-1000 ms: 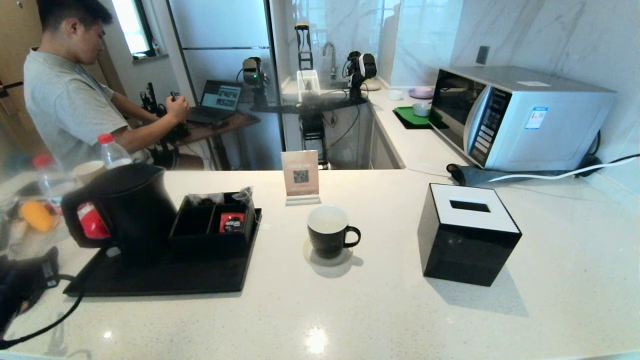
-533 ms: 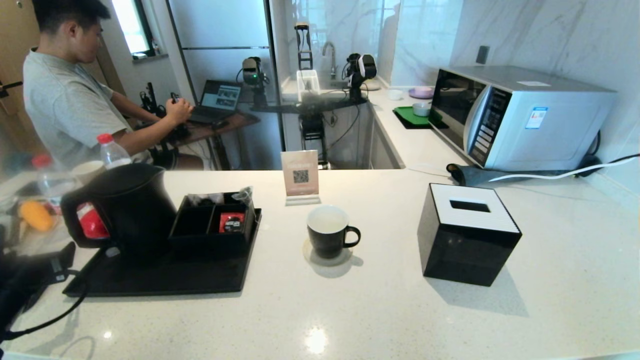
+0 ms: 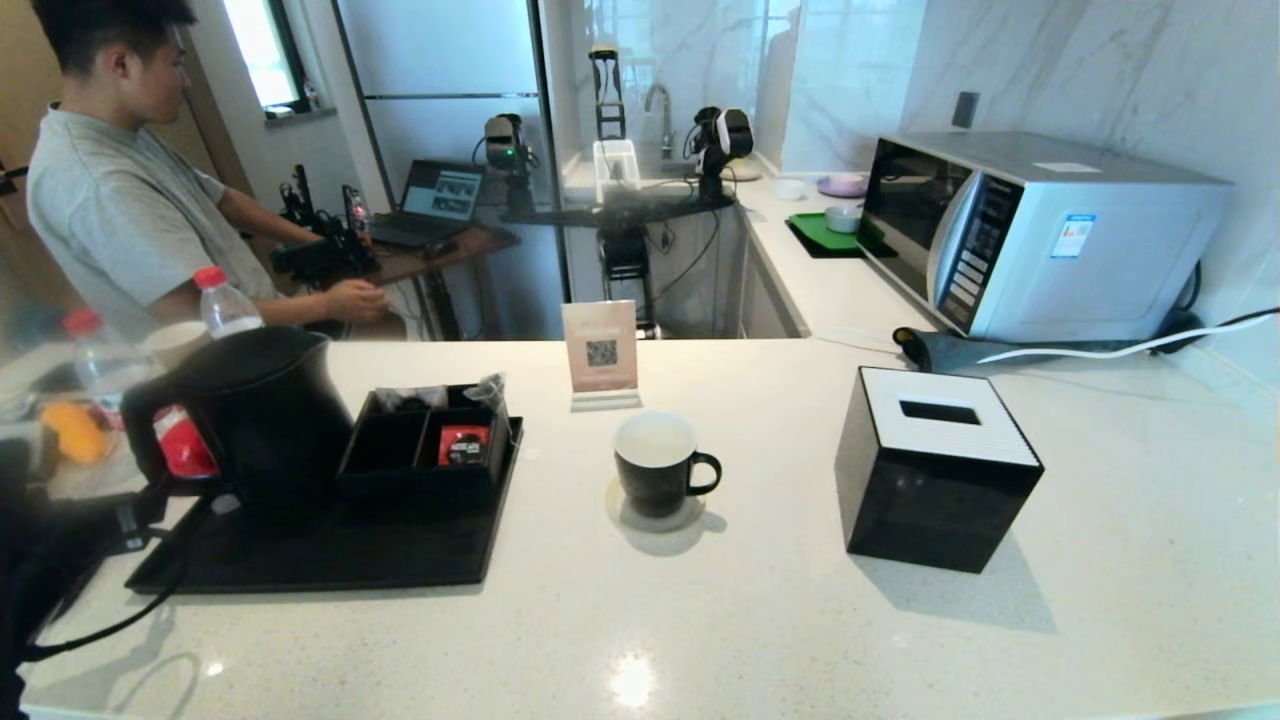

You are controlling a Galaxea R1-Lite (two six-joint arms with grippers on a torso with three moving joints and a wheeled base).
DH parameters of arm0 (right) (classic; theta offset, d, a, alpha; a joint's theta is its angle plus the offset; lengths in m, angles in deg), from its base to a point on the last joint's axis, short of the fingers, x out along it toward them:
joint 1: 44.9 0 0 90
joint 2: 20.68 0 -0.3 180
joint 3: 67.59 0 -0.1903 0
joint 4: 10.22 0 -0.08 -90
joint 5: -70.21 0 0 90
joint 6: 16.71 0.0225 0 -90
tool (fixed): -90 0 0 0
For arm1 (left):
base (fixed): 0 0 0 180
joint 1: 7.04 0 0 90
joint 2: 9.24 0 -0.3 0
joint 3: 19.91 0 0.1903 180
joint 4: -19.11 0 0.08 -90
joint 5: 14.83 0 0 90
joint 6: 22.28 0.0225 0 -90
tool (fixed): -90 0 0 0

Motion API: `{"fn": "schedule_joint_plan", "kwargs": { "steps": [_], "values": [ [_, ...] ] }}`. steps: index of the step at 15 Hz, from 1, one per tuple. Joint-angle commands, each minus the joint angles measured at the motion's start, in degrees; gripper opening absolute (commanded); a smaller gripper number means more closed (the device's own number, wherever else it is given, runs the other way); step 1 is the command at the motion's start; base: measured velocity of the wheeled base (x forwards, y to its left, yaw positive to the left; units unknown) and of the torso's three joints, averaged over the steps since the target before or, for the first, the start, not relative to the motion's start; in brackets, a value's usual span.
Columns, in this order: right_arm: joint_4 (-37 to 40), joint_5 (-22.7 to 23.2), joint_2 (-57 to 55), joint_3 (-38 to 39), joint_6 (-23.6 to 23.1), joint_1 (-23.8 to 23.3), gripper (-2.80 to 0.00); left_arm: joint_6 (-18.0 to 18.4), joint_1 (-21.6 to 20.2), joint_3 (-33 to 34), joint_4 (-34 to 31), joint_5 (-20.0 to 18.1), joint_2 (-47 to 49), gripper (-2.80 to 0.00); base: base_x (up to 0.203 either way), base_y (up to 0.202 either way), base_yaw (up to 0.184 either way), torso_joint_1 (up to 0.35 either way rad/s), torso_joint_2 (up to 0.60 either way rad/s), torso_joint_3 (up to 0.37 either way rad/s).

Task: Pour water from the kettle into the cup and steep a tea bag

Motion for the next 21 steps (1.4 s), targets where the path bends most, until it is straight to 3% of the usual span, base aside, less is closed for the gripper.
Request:
{"fn": "schedule_joint_plan", "kwargs": {
  "steps": [1, 21],
  "values": [
    [0.00, 0.05, -0.07, 0.00, -0.03, 0.00, -2.80, 0.22, -0.04, -1.60, 2.78, -0.01, 1.10, 0.00, 0.000, 0.000, 0.000, 0.000, 0.00, 0.000],
    [0.00, 0.05, -0.07, 0.00, -0.03, 0.00, -2.80, 1.55, 1.19, -10.48, 2.78, 0.08, 6.45, 0.00, 0.000, 0.000, 0.000, 0.000, 0.00, 0.000]
  ]
}}
